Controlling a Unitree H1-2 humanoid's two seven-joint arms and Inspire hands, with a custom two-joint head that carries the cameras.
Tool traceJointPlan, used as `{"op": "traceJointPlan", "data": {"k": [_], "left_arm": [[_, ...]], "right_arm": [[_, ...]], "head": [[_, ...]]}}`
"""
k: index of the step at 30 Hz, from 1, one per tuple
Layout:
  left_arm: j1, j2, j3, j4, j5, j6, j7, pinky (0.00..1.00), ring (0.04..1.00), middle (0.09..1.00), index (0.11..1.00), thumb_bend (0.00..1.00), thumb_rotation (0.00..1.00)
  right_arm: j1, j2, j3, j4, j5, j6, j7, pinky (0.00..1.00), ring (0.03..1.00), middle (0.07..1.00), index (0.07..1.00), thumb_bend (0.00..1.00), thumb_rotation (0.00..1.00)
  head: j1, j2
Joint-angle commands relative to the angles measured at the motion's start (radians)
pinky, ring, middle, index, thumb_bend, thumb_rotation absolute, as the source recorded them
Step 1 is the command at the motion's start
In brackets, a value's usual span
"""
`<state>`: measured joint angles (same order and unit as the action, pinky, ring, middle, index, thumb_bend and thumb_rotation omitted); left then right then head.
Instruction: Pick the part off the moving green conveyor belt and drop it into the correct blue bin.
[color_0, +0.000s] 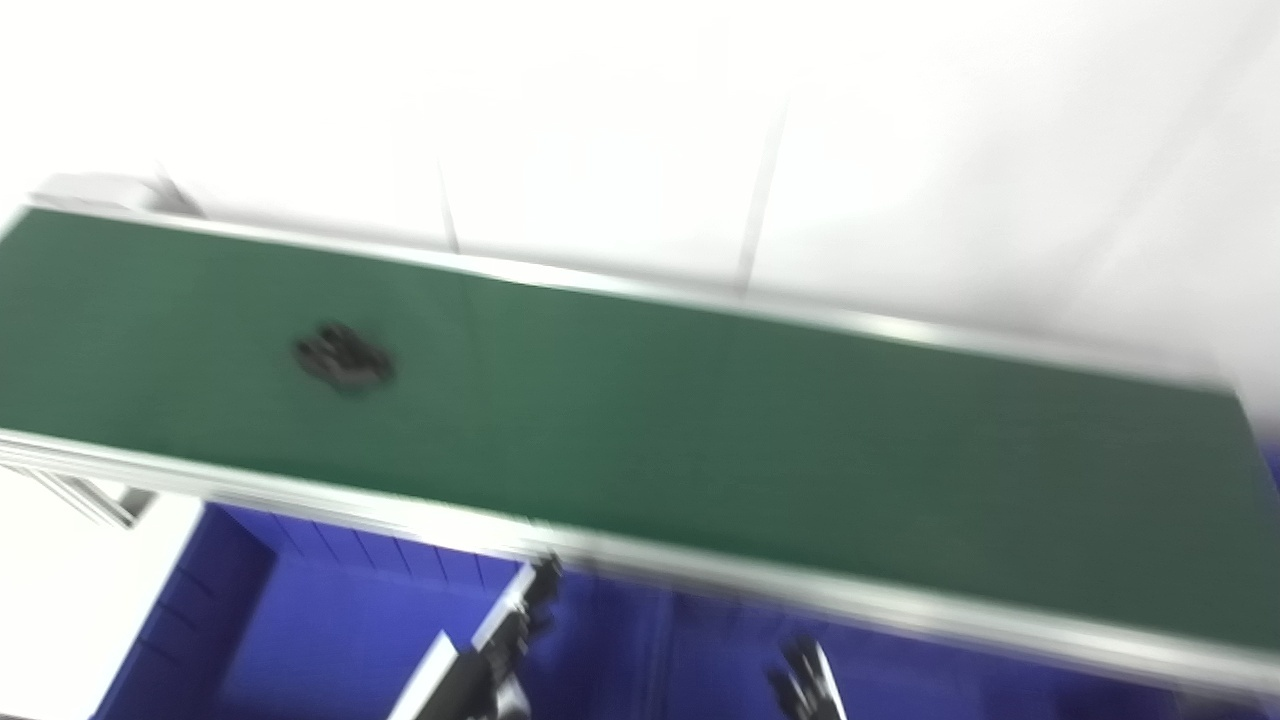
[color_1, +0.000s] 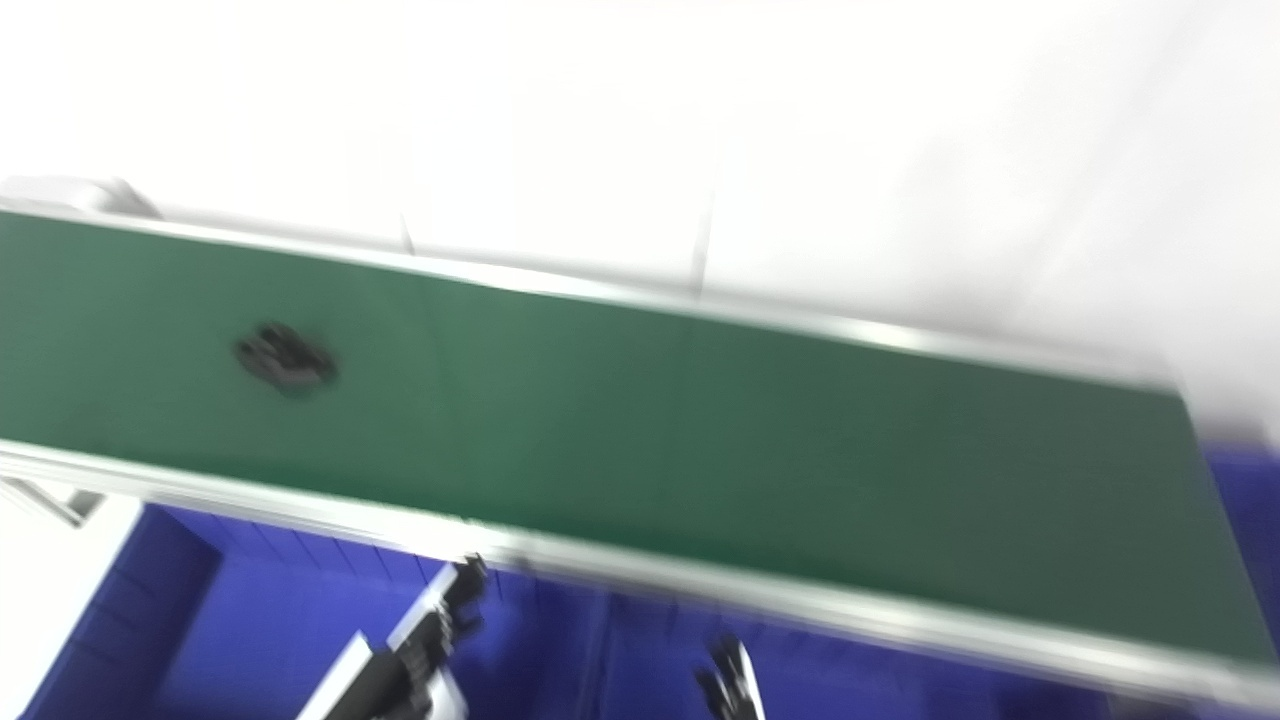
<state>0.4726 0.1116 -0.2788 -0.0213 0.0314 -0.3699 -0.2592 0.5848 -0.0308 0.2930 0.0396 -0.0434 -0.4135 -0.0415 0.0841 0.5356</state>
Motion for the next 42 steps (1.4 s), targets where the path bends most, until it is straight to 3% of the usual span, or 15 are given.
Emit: {"op": "traceJointPlan", "data": {"k": [1,8,15,18,26,33,37,42], "left_arm": [[-0.013,-0.013,-0.006,0.009,0.018,-0.054,0.016,0.93,0.994,1.000,1.000,1.00,0.88],[-0.042,-0.041,-0.016,0.066,0.060,-0.088,0.041,0.86,0.969,0.997,1.000,0.97,0.91],[-0.063,-0.059,-0.038,0.088,0.066,-0.097,0.054,0.86,0.974,1.000,1.000,0.94,0.89],[-0.061,-0.062,-0.041,0.075,0.068,-0.090,0.056,0.85,0.967,1.000,1.000,0.94,0.89],[-0.065,-0.062,-0.048,0.073,0.047,-0.086,0.046,0.89,0.975,0.999,1.000,0.96,0.88],[-0.081,-0.063,-0.049,0.091,0.030,-0.096,0.047,0.89,0.984,1.000,1.000,0.94,0.87],[-0.087,-0.065,-0.049,0.104,0.031,-0.097,0.050,0.89,0.987,1.000,1.000,0.94,0.87],[-0.095,-0.065,-0.051,0.117,0.041,-0.099,0.057,0.90,0.989,1.000,1.000,0.95,0.87]], "right_arm": [[-0.002,-0.002,-0.013,-0.004,0.046,-0.055,0.030,1.00,0.955,0.993,1.000,0.92,1.00],[-0.027,-0.013,-0.059,0.025,0.085,-0.056,0.077,1.00,0.975,0.994,1.000,0.86,0.92],[-0.017,-0.031,-0.084,-0.030,0.123,-0.037,0.119,1.00,0.993,1.000,1.000,0.90,0.81],[0.010,-0.029,-0.100,-0.115,0.043,-0.002,0.091,1.00,0.971,0.999,1.000,0.88,0.79],[0.010,0.002,-0.103,-0.303,-0.111,0.045,0.066,0.93,0.924,0.949,1.000,0.83,0.60],[-0.132,0.038,-0.118,-0.408,-0.308,0.113,0.053,0.80,0.875,0.923,0.988,0.83,0.64],[-0.269,0.038,-0.135,-0.415,-0.349,0.206,0.065,0.81,0.915,0.949,0.990,0.89,0.69],[-0.423,0.024,-0.143,-0.421,-0.368,0.352,0.115,0.84,0.923,0.950,0.922,0.93,0.71]], "head": [[0.003,-0.001],[0.019,-0.023],[0.049,-0.014],[0.050,0.000],[0.028,0.012],[-0.012,0.017],[-0.020,0.006],[-0.022,0.008]]}}
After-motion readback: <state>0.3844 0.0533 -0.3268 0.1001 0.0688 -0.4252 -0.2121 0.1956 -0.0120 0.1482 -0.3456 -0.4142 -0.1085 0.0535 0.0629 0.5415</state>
